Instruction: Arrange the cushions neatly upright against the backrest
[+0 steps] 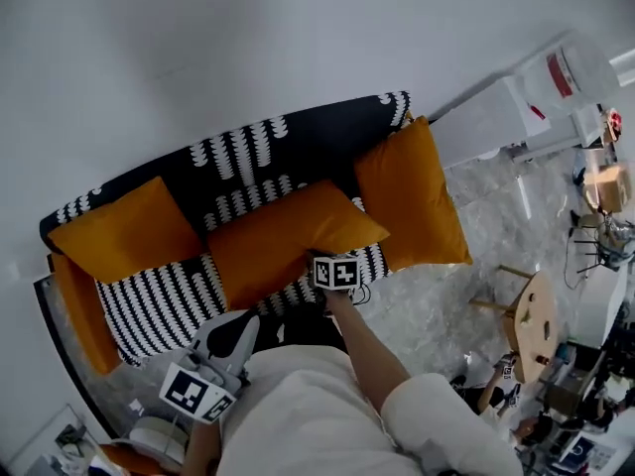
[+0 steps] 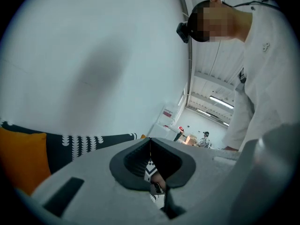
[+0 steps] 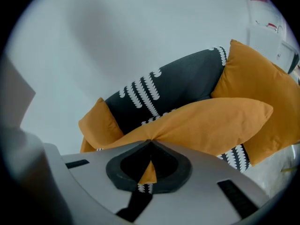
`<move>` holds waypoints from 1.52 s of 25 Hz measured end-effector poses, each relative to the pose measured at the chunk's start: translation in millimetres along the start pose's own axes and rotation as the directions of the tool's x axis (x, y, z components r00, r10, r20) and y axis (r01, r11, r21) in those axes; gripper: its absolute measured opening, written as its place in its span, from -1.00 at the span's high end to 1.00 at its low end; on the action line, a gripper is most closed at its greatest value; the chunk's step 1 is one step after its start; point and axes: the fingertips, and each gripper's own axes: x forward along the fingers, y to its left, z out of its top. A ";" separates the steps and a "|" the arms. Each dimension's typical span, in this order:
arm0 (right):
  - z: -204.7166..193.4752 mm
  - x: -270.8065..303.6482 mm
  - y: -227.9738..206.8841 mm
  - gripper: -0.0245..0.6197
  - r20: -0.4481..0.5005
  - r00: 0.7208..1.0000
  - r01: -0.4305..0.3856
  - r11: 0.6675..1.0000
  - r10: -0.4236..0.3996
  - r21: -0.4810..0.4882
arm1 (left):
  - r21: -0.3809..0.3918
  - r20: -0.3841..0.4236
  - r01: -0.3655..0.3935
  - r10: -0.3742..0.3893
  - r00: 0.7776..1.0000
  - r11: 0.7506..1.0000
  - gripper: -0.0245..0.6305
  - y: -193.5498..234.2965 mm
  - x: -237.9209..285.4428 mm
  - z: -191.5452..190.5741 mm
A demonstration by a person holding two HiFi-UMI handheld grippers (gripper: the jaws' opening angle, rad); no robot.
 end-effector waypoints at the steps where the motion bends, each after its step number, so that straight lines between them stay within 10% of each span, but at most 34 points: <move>1: 11.2 0.7 5.1 0.89 0.009 1.000 0.000 1.000 0.000 0.015 | 0.001 0.009 0.002 -0.002 1.000 1.000 0.89 3.0 -4.8 2.1; 12: 109.1 -4.8 35.9 0.90 0.130 0.991 -0.040 0.994 0.027 0.105 | -0.046 0.099 -0.108 0.112 0.989 0.993 0.89 43.6 -35.7 26.1; 30: 159.2 -59.1 4.4 0.91 0.331 0.943 -0.097 0.928 -0.030 0.360 | -0.028 0.114 -0.197 0.199 0.973 0.980 0.89 55.8 -8.2 38.6; 34: 176.7 -48.8 -5.2 0.91 0.281 0.950 0.101 0.985 -0.137 0.138 | -0.033 0.097 -0.192 0.195 0.976 0.981 0.89 59.5 -2.5 33.2; 38: 82.4 -38.4 -86.7 0.90 0.140 0.954 0.213 0.930 -0.264 0.299 | -0.008 0.054 -0.195 0.196 0.979 0.981 0.89 54.2 2.7 24.0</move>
